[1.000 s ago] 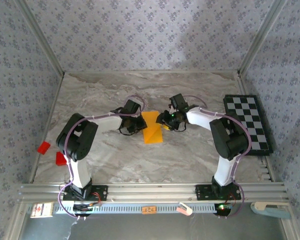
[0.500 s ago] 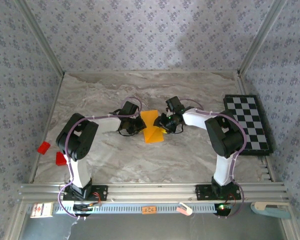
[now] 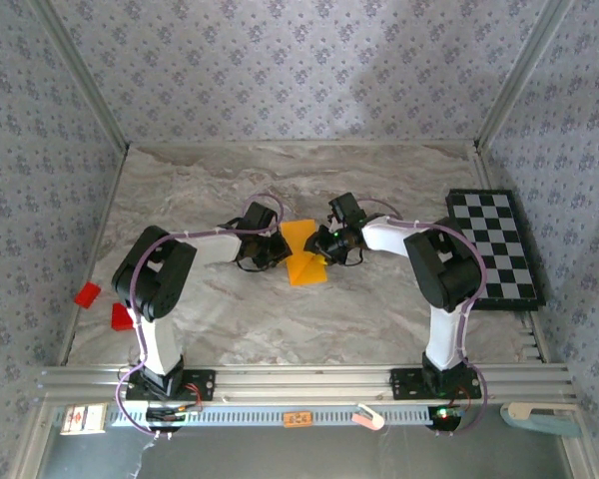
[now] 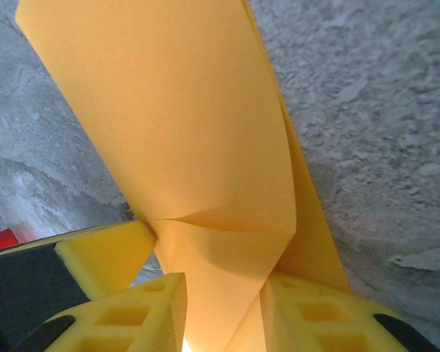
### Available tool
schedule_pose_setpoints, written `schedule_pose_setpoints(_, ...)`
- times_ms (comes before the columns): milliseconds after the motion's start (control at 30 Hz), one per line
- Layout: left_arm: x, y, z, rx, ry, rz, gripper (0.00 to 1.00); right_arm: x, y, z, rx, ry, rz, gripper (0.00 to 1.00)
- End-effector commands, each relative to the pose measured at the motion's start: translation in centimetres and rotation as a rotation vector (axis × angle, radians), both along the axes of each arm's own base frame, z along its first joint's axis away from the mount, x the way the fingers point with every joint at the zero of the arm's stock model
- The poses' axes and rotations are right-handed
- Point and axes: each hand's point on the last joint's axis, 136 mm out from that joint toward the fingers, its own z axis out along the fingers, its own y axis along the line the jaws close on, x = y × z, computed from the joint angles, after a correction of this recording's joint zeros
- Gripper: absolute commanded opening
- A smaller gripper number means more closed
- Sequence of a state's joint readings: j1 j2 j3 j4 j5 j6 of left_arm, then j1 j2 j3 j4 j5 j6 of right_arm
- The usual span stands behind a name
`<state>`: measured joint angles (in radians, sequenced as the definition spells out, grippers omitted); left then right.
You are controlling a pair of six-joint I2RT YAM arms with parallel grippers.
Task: Fold a paper plane with a square sheet of paper (pick it up from the middle)
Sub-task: Fold the triangle a second time at the center of the table, then pick up the paper from the center of the table.
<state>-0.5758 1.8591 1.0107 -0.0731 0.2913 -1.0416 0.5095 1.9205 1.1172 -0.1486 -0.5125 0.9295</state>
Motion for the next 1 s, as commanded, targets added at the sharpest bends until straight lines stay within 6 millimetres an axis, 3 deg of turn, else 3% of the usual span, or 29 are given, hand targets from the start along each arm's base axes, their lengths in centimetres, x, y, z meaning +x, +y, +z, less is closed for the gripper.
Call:
schedule_pose_setpoints(0, -1.5, 1.6, -2.1, 0.061, 0.071, 0.019, 0.14, 0.1, 0.9, 0.2, 0.043, -0.005, 0.009, 0.29)
schedule_pose_setpoints(200, -1.1, 1.8, -1.4, 0.059, 0.056, 0.012, 0.14, 0.1, 1.2, 0.6, 0.083, -0.051, 0.016, 0.21)
schedule_pose_setpoints(533, -0.9, 1.7, -1.1, 0.046, 0.056, 0.009, 0.14, -0.1, 1.5, 0.7, 0.106, -0.105, 0.027, 0.21)
schedule_pose_setpoints(667, -0.7, 1.7, -0.4, 0.036, 0.043, 0.010, 0.14, 0.0, 1.4, 0.7, 0.103, -0.109, 0.022, 0.17)
schedule_pose_setpoints(833, -0.3, 1.7, 1.1, -0.001, 0.015, 0.010, 0.19, 0.1, 1.2, 1.0, 0.104, -0.126, 0.012, 0.10)
schedule_pose_setpoints(967, 0.6, 2.7, 3.8, -0.043, -0.095, 0.045, 0.28, 0.6, 1.1, 2.4, 0.123, -0.182, 0.007, 0.05)
